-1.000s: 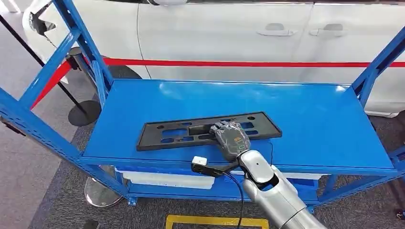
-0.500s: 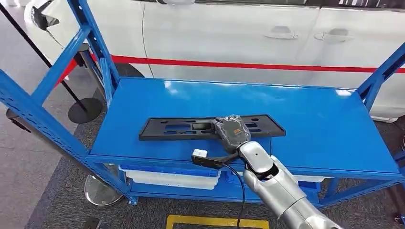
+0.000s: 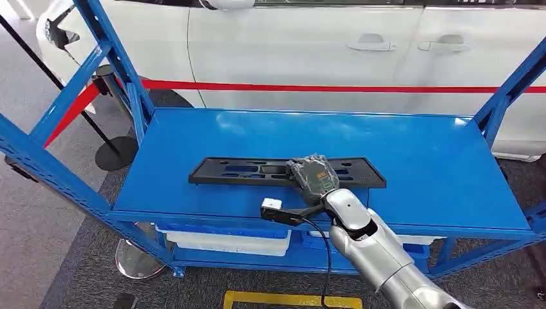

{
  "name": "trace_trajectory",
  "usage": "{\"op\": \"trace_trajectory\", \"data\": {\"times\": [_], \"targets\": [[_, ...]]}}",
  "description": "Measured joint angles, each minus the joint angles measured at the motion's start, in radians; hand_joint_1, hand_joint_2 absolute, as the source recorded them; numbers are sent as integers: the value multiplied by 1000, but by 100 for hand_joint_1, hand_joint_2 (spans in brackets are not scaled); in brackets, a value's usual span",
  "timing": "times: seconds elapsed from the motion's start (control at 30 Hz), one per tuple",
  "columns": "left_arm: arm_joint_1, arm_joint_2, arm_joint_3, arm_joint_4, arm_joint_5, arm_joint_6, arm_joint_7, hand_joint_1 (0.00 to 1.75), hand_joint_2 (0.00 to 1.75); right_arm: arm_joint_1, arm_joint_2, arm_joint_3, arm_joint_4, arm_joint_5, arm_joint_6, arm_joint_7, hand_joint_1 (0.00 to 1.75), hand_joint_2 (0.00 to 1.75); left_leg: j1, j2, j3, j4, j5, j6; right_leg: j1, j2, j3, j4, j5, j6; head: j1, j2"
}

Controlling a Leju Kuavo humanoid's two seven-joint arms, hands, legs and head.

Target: Take the parts from the cabinet and place them on the table.

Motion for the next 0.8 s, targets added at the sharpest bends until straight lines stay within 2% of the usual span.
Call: {"op": "trace_trajectory", "data": {"times": [0.17, 0.2, 0.23, 0.27, 0.3, 0.33, 0.4, 0.43, 0.47, 0.5, 0.53, 0.57, 0.6, 0.63, 0.73, 0.77, 0.8], "targets": [[5, 0, 1, 0, 4, 0, -5, 0, 0, 16, 0, -8, -19, -44, -8, -18, 175, 175, 0, 0, -6, 17, 1, -1, 0, 0, 1, 1, 0, 0, 0, 0], [14, -1, 3, 0, 18, 0, -27, 0, 0, 62, 2, -28, -93, -194, -18, -80, 175, 175, 3, 1, 26, -45, 50, -3, 0, 3, 3, 3, -3, 0, 0, 0], [21, 0, 5, 0, 25, 0, -36, 0, 0, 81, 2, -38, -135, -258, -19, -105, 175, 175, 5, 2, 56, -103, 82, -3, 0, 7, 3, 6, -6, 2, 1, 0], [29, -2, 9, 2, 32, 0, -56, 0, 0, 121, 6, -54, -267, -379, -19, -145, 175, 175, 1, 1, 134, -269, 123, -1, 7, 19, -5, 28, -19, 18, -5, 0], [38, -12, 11, 8, 66, 1, -97, 0, 0, 246, -3, -120, -510, -716, -34, -288, 175, 175, 5, -4, 135, -279, 133, 38, 0, 18, -15, 44, -35, 42, -1, 0], [42, -13, 12, 11, 71, 2, -102, 0, 0, 256, -7, -138, -555, -763, -36, -304, 175, 175, 5, -1, 133, -280, 133, 46, 0, 16, -42, 97, -73, 47, 3, 0], [43, -14, 15, 13, 77, 2, -106, 0, 0, 276, -17, -167, -615, -796, -38, -315, 175, 175, 2, 2, 130, -280, 132, 50, -2, 14, -118, 253, -146, 54, 3, 0], [43, -14, 16, 15, 82, 3, -108, 0, 0, 296, -24, -179, -640, -806, -38, -323, 175, 175, 2, 1, 130, -279, 132, 51, -2, 14, -151, 319, -165, 56, 4, 0], [44, -16, 18, 16, 84, 3, -108, 0, 0, 314, -32, -191, -666, -818, -39, -331, 175, 175, 1, 0, 132, -279, 131, 52, -2, 14, -163, 339, -157, 55, 5, 0], [44, -17, 18, 18, 85, 3, -110, 0, 0, 329, -35, -197, -683, -825, -39, -339, 175, 175, 1, -1, 133, -279, 130, 52, -2, 14, -153, 311, -128, 53, 5, 0], [44, -19, 19, 18, 91, 3, -111, 0, 0, 339, -39, -206, -708, -839, -40, -348, 175, 175, 0, -2, 135, -279, 129, 52, -1, 13, -122, 244, -83, 49, 5, 0], [43, -22, 21, 18, 97, 4, -114, 0, 0, 350, -43, -217, -730, -853, -40, -352, 175, 175, -1, -3, 138, -279, 127, 50, 0, 13, -79, 154, -37, 43, 5, 0], [43, -24, 22, 18, 104, 5, -119, 0, 0, 367, -50, -232, -755, -876, -36, -360, 175, 175, -1, -5, 140, -280, 126, 49, 3, 13, -32, 59, 1, 32, 8, 0], [43, -31, 22, 18, 105, 8, -122, 0, 0, 382, -55, -246, -776, -902, -24, -365, 175, 175, -8, -6, 137, -277, 122, 42, 11, 12, -18, 27, -13, 24, 8, 0], [44, -32, 22, 21, 114, 12, -127, 0, 0, 416, -60, -267, -809, -941, -6, -369, 175, 175, -3, -5, 139, -284, 123, 27, 13, 16, -21, 25, -13, 21, 10, 0], [44, -33, 22, 21, 120, 15, -129, 0, 0, 426, -61, -276, -819, -945, -7, -366, 175, 175, -7, -5, 142, -287, 122, 19, 8, 16, -18, 16, -9, 16, 9, 0], [43, -33, 22, 22, 131, 19, -132, 0, 0, 438, -60, -283, -826, -946, -14, -358, 175, 175, -2, -3, 140, -274, 109, 16, 0, 11, -9, 6, -5, 11, 9, 0]]}}
